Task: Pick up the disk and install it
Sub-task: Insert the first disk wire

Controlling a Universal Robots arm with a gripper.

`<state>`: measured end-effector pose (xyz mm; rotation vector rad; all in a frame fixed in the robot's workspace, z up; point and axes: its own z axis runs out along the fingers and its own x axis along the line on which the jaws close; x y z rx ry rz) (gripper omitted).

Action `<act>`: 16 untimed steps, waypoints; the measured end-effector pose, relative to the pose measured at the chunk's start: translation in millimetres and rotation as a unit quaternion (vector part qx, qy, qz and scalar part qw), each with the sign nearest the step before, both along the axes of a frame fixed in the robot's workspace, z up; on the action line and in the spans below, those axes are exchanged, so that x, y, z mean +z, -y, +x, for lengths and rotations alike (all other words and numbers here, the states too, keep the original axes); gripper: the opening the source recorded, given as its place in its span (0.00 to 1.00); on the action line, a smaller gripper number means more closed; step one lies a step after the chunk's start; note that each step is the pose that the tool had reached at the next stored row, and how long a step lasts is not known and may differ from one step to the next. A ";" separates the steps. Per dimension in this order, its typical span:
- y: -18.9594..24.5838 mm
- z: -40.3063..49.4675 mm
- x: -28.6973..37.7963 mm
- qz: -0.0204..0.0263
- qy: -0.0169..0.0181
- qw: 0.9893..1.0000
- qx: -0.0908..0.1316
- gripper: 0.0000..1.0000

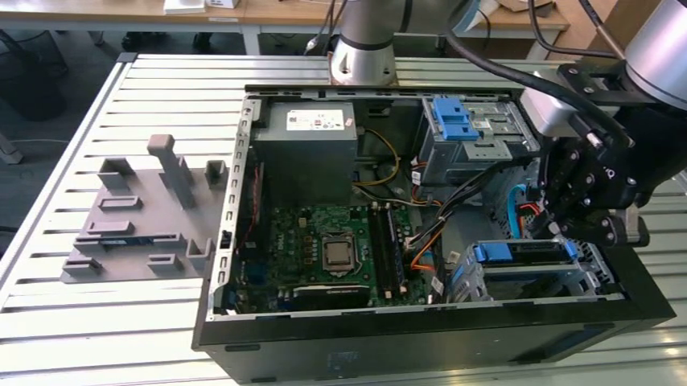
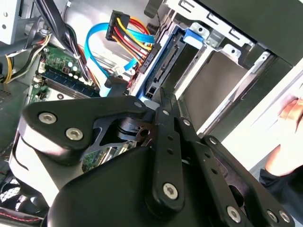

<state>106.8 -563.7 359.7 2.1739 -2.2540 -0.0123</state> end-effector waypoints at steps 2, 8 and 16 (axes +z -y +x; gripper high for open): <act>-0.8 0.6 1.8 0.000 0.001 1.000 0.000 0.11; -5.1 3.7 2.4 0.001 0.010 1.000 0.000 0.11; -10.5 5.5 2.4 0.002 0.021 1.000 -0.007 0.11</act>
